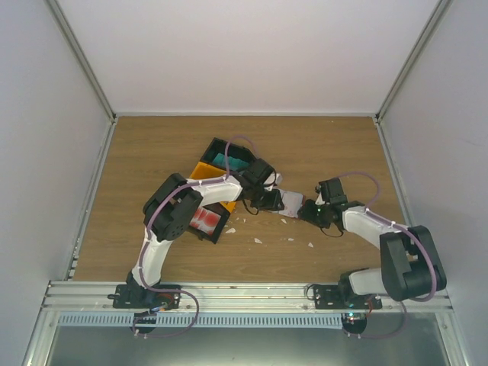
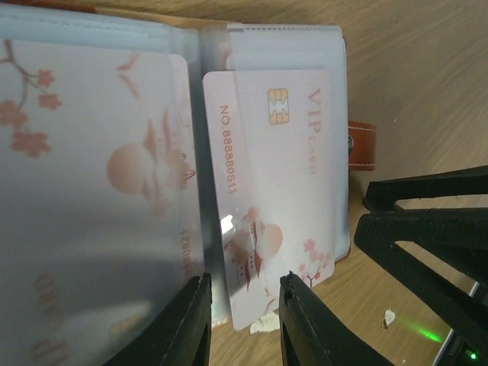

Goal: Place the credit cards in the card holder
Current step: Insert the credit card into the card holder.

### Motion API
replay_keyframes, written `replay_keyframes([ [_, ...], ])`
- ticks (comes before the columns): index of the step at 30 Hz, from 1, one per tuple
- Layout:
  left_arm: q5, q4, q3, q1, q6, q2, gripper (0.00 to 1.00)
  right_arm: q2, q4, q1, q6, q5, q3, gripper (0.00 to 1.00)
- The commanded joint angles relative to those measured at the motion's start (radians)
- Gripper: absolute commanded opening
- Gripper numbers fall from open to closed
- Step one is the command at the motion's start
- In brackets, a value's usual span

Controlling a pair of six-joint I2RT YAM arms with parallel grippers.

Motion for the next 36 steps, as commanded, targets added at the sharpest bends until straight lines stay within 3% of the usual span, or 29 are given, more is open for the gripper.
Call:
replay_keyframes([
  [1, -0.003, -0.015, 0.046, -0.015, -0.011, 0.05, 0.25, 0.032, 0.023, -0.007, -0.02, -0.022, -0.005, 0.38],
  [6, 0.002, -0.02, 0.079, -0.022, -0.008, 0.075, 0.17, 0.041, 0.029, -0.008, -0.022, -0.022, -0.001, 0.34],
  [13, 0.035, 0.024, 0.085, -0.03, 0.012, 0.064, 0.16, 0.041, 0.037, -0.006, -0.025, -0.02, -0.002, 0.31],
  [17, 0.018, 0.017, 0.074, -0.03, 0.014, 0.049, 0.2, 0.025, 0.036, -0.008, -0.006, 0.004, -0.003, 0.32],
  [27, -0.031, -0.039, 0.063, -0.03, 0.035, -0.046, 0.43, -0.057, 0.008, -0.008, 0.065, 0.095, -0.014, 0.43],
  [32, -0.073, -0.069, 0.079, -0.028, 0.038, -0.04, 0.44, -0.029, 0.012, -0.011, 0.06, 0.124, 0.005, 0.47],
  [36, -0.08, -0.076, 0.089, -0.025, 0.039, -0.019, 0.37, 0.011, 0.035, -0.021, 0.058, 0.141, 0.02, 0.45],
])
